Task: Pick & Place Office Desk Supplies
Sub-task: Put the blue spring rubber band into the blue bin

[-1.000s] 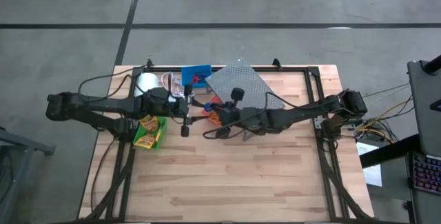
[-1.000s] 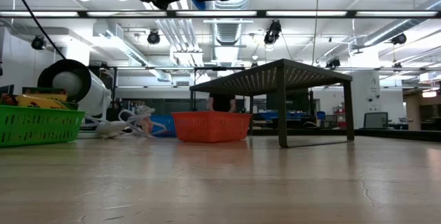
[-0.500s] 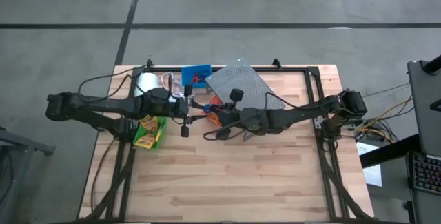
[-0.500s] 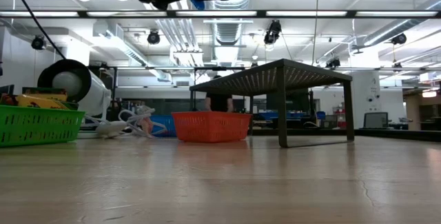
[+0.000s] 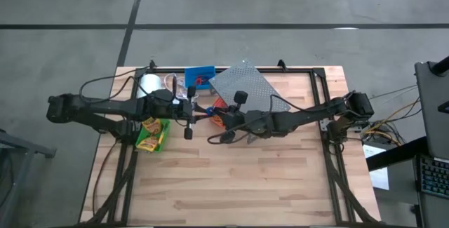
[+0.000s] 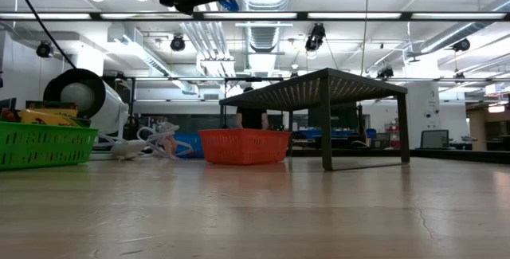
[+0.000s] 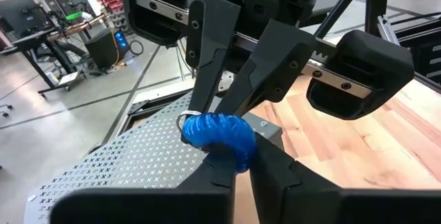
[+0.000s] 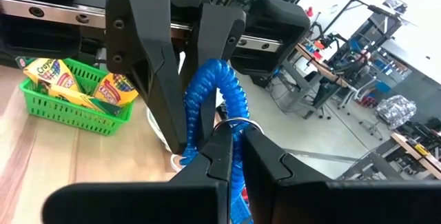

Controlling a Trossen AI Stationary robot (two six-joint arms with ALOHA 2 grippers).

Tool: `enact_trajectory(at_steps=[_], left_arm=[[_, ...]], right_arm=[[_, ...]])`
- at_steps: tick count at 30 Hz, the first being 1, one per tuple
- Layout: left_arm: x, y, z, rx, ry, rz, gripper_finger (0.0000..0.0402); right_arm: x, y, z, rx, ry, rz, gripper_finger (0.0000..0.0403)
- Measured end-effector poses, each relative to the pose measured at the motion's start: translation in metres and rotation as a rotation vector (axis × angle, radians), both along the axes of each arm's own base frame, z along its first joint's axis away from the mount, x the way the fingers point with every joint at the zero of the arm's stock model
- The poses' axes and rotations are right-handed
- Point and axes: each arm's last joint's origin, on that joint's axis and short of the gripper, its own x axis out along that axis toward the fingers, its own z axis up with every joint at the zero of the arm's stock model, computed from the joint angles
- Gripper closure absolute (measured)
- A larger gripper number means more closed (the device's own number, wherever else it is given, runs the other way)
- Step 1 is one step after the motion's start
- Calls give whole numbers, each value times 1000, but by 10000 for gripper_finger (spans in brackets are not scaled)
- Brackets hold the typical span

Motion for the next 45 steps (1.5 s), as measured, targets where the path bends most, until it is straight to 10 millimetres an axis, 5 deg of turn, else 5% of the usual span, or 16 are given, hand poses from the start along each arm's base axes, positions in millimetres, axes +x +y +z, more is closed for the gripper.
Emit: enact_trajectory(at_steps=[9, 24, 40, 45], left_arm=[[0, 0, 0, 0, 1, 0, 370], [0, 0, -1, -2, 8, -7, 369], [0, 0, -1, 1, 8, 2, 369], [-1, 4, -1, 33, 11, 148, 369]], right_arm=[[0, 0, -1, 0, 11, -2, 386], [-1, 2, -1, -5, 14, -4, 294], [-3, 4, 0, -16, 7, -76, 264], [-10, 14, 9, -63, 6, -82, 267]])
